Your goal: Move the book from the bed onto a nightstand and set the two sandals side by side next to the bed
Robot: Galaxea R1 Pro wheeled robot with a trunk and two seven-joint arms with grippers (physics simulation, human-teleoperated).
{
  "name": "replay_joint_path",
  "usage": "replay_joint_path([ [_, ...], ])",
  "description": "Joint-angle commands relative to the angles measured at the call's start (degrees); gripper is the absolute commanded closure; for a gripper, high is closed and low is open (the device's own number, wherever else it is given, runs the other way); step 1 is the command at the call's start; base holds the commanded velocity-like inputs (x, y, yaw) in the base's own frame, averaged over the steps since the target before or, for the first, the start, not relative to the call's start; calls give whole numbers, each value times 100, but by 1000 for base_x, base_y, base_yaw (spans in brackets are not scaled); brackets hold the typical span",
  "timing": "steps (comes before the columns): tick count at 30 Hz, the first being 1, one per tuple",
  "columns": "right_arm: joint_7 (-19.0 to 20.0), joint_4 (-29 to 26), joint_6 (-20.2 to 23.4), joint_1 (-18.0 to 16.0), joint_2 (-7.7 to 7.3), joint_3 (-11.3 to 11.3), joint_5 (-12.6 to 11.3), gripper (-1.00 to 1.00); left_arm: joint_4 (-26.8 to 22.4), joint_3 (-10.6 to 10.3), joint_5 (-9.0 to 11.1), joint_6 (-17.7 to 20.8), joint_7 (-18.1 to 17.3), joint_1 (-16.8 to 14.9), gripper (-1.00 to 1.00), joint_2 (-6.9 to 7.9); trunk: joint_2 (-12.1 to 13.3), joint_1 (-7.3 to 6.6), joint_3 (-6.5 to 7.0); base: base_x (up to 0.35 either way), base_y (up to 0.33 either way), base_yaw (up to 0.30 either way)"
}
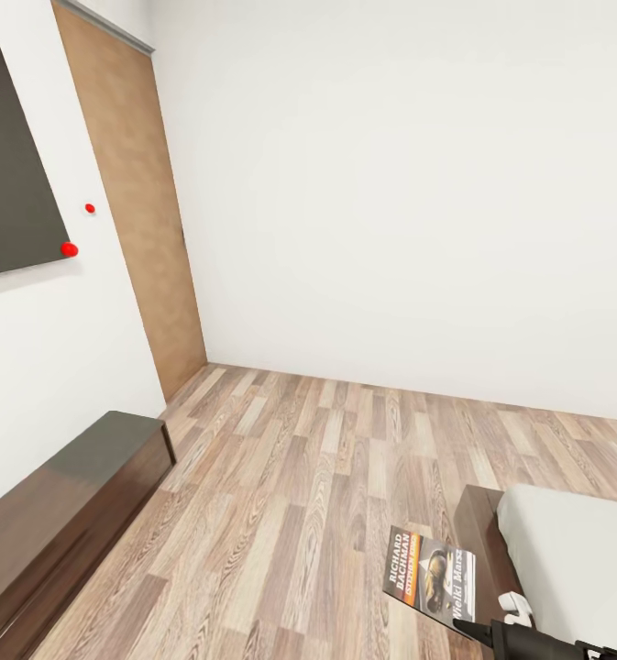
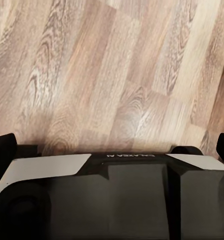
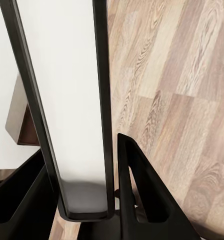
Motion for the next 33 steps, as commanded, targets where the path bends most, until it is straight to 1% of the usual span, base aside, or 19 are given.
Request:
replay_joint_path([
  [1, 12, 0, 60, -4, 0, -17, -14, 100, 35, -15, 42, -10, -28, -5, -100, -2, -6, 1, -8, 0, 0, 0],
  [9, 0, 0, 60, -4, 0, -17, -15, 100, 91, -23, 36, 5, -27, -5, -100, -17, -6, 1, -8, 0, 0, 0],
  [10, -2, 0, 60, -4, 0, -17, -14, 100, 92, -26, 33, 5, -27, -5, -100, -34, -6, 1, -8, 0, 0, 0],
  [14, -8, 0, 60, -4, 0, -17, -12, 100, 90, -21, 37, 8, -28, -5, -100, -190, -6, 1, -8, 0, 0, 0],
  [17, -11, 6, 60, -4, 0, -17, -12, 100, 78, -9, 31, 15, -31, -5, -100, -224, -6, 1, -8, 10, 0, 0],
  [20, -12, 30, 60, -4, 0, -17, -12, 100, 28, -9, 15, 19, -41, -10, -100, -239, -6, 1, -8, 181, 0, 0],
  [21, -12, 51, 60, -4, 0, -17, -12, 100, -34, -9, 14, 19, -38, -21, -100, -243, -6, 1, -8, 272, 0, 0],
  [25, -13, 116, 60, -4, 0, -17, -12, 100, -962, -17, -7, 28, -18, -60, -100, -246, -6, 1, -8, 311, 0, 0],
  [27, -13, 158, 58, -4, 0, -17, -12, 100, -1288, -22, -30, 31, -10, -66, -100, -238, -6, 1, -8, 323, 0, 0],
  [29, -13, 229, 54, -4, 0, -17, -12, 100, -1609, -30, -158, 32, -7, -73, -100, -218, -6, 1, -8, 326, 0, 0],
  [30, -13, 263, 53, -4, 0, -17, -12, 100, -1766, -31, -306, 35, -7, -82, -100, -204, -6, 1, -8, 327, 0, 0],
  [33, -13, 288, 52, -4, 0, -17, -16, 100, -1896, -29, -465, 36, -2, -123, -100, -189, -6, 1, -8, 328, 0, 0],
])
